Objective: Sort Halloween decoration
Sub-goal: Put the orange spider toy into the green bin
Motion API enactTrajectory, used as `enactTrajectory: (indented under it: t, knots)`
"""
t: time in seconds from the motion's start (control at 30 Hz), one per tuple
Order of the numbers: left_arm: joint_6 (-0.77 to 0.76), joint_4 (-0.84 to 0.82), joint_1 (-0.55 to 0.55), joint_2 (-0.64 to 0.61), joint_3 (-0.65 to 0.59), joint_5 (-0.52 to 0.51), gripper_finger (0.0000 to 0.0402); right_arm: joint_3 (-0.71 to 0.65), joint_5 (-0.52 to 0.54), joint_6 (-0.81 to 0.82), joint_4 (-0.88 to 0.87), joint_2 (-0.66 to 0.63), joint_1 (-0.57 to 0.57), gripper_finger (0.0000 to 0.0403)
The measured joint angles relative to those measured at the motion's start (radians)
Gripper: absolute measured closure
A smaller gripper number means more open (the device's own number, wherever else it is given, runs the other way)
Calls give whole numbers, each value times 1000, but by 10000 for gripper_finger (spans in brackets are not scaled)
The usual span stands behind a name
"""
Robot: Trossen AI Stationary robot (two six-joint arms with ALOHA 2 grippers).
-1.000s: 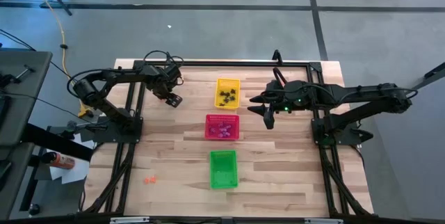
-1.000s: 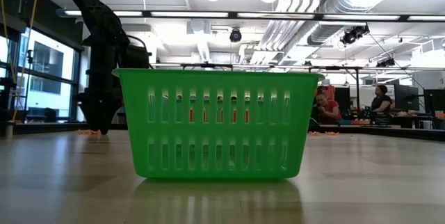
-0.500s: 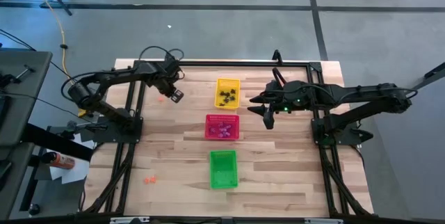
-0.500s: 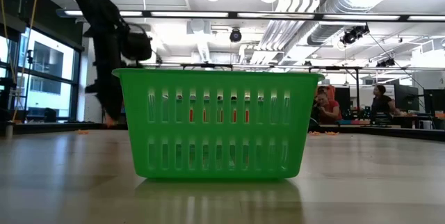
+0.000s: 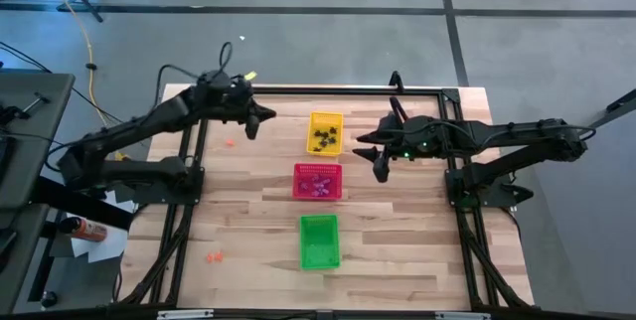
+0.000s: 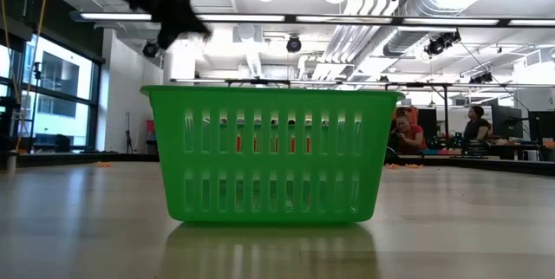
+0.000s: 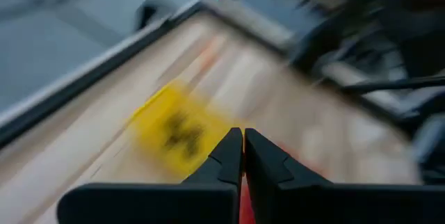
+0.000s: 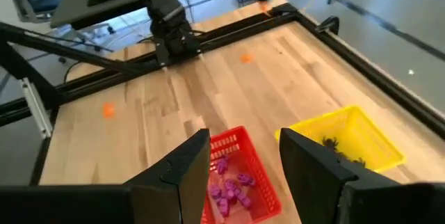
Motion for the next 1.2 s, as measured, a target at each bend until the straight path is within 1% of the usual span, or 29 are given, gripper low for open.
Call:
enactTrajectory:
  t: [0.07,0.17,0.3,0.4,0.47,0.57,0.67,1.0,1.1,1.2]
  knots:
    - [-31,93,-74,-35,0,-2,401,0,1,-33,28,0,0,234]
    - [-60,253,-202,-56,0,-33,401,0,-1,-90,94,0,0,234]
    - [-64,415,-375,-39,0,-115,401,0,-41,-154,189,0,0,234]
    - [-10,462,-506,-11,0,-196,401,0,-83,-166,234,0,0,234]
    - [46,463,-583,8,0,-265,401,0,-109,-166,244,0,0,234]
    - [113,467,-657,31,0,-342,401,0,-136,-167,244,0,0,234]
    - [122,474,-680,43,0,-371,401,0,-139,-166,244,0,0,234]
    - [106,484,-681,47,0,-375,401,1,-139,-165,244,0,0,234]
    - [51,501,-672,47,0,-379,401,1,-140,-165,244,-1,0,234]
    - [-5,504,-637,47,0,-381,401,1,-140,-166,243,-10,0,234]
